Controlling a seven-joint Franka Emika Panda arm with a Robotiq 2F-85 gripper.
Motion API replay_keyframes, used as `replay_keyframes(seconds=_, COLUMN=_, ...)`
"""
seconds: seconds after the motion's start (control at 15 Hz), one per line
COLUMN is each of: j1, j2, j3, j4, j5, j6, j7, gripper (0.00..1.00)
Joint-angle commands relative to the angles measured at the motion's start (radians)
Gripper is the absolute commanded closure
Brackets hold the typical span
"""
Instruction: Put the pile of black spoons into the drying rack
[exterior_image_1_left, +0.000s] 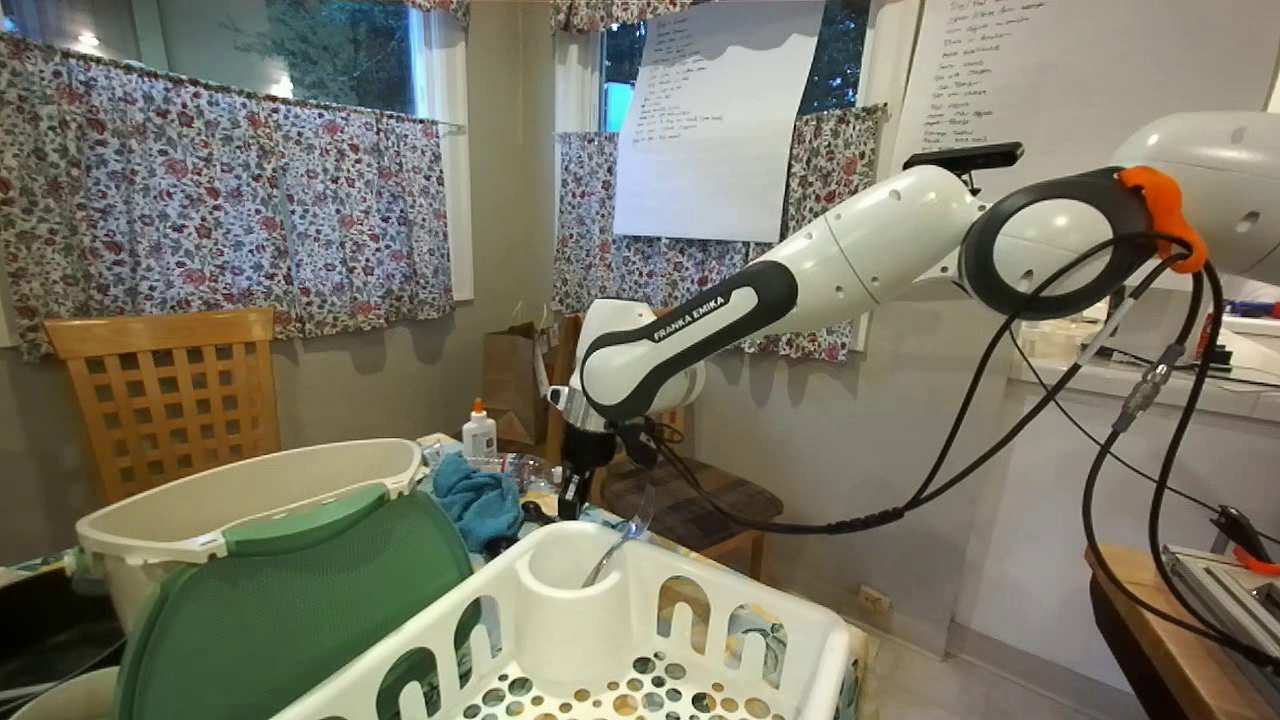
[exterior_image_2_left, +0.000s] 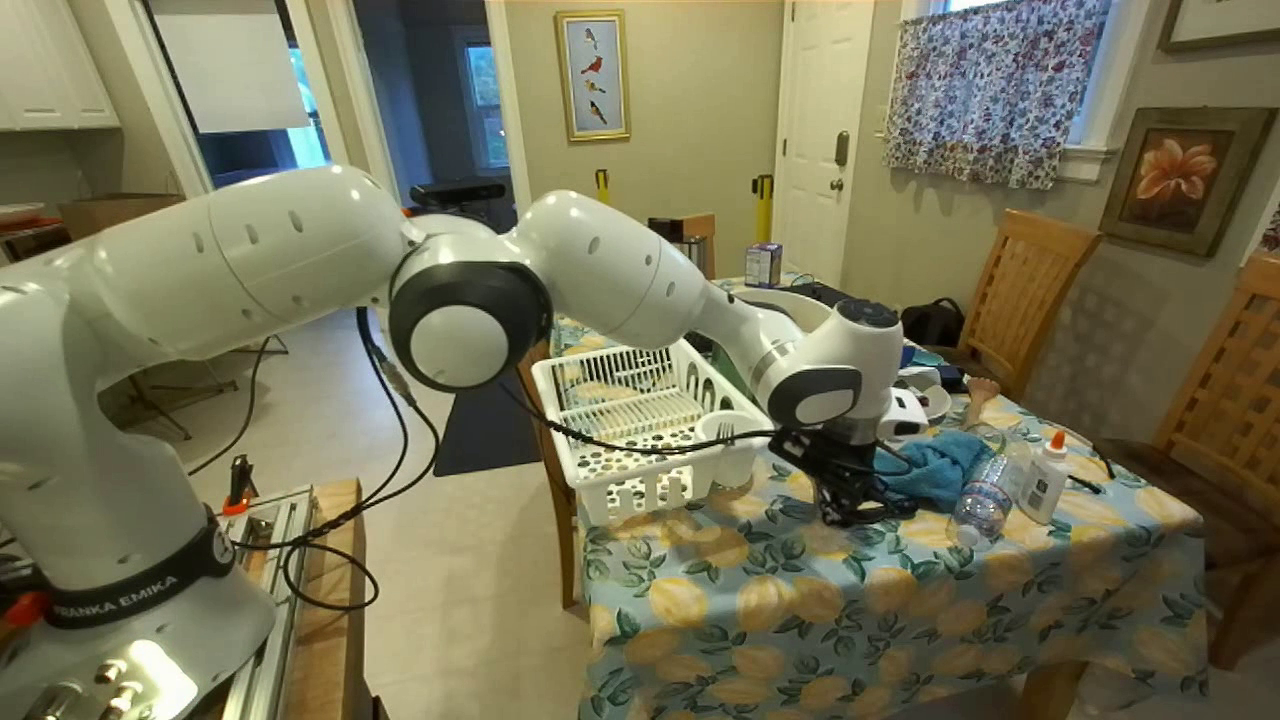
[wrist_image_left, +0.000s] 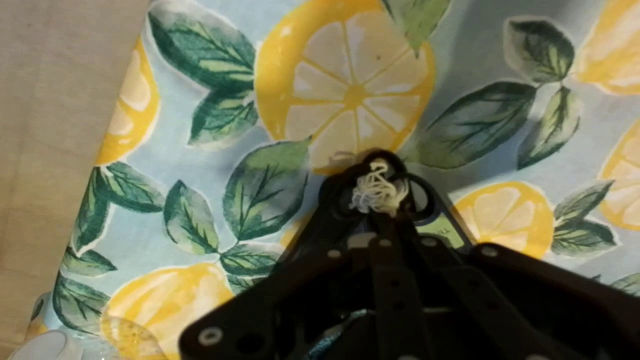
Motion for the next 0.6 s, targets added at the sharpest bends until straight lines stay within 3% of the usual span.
replay_keyframes(seconds=0.0, j1=-0.017, j2=-0.022, j3=0.029, j4=0.0, j5=0.012, j6=-0.03, j7=-0.041, gripper=1.0)
replay_keyframes(seconds=0.53, j1=-0.042, j2=-0.194, j3=0.037, j4=-0.143, j5=-0.001, j6=-0.043, j7=-0.132, gripper=1.0)
